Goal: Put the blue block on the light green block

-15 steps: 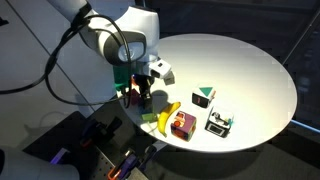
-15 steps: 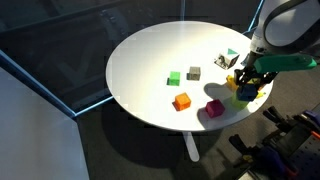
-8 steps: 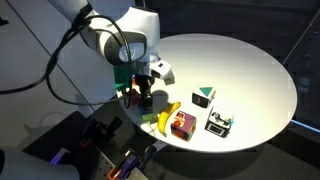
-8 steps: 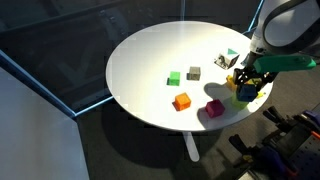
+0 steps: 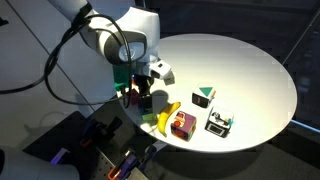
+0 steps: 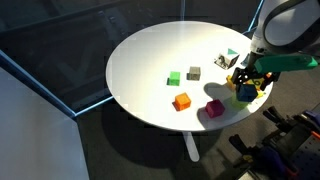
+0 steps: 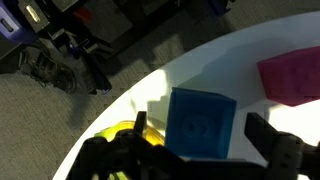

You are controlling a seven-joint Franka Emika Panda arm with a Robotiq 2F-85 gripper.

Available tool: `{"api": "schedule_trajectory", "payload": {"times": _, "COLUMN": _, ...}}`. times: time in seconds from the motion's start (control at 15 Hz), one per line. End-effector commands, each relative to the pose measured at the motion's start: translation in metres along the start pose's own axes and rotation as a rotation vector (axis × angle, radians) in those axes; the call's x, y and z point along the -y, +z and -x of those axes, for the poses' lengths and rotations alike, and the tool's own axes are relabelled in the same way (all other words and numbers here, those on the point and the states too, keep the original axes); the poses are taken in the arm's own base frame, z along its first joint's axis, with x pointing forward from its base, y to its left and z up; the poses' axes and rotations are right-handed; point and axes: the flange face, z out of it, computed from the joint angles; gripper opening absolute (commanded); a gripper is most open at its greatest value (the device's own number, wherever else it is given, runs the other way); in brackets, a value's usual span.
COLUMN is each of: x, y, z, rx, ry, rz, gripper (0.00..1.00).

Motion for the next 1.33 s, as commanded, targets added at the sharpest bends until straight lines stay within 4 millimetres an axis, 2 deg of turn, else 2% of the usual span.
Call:
{"api": "schedule_trajectory", "payload": {"times": 0.0, "x": -0.005, "y": -0.017, "z": 0.01, "rx": 0.044, "ry": -0.009, "rz": -0.004, "gripper": 1.0}}
{"api": "schedule_trajectory", "payload": {"times": 0.33, "x": -0.009, "y": -0.037, "z": 0.021, "rx": 0.064, "ry": -0.031, "rz": 0.0, "gripper": 1.0}}
{"api": "schedule_trajectory", "payload": {"times": 0.87, "x": 0.005, "y": -0.092, "z": 0.027, "rx": -0.071, "ry": -0.391, "rz": -0.033, "gripper": 1.0}}
{"api": "schedule_trajectory", "payload": {"times": 1.27, "x": -0.003, "y": -0.113, "z": 0.048, "rx": -0.108, "ry": -0.412, "rz": -0.047, "gripper": 1.0}}
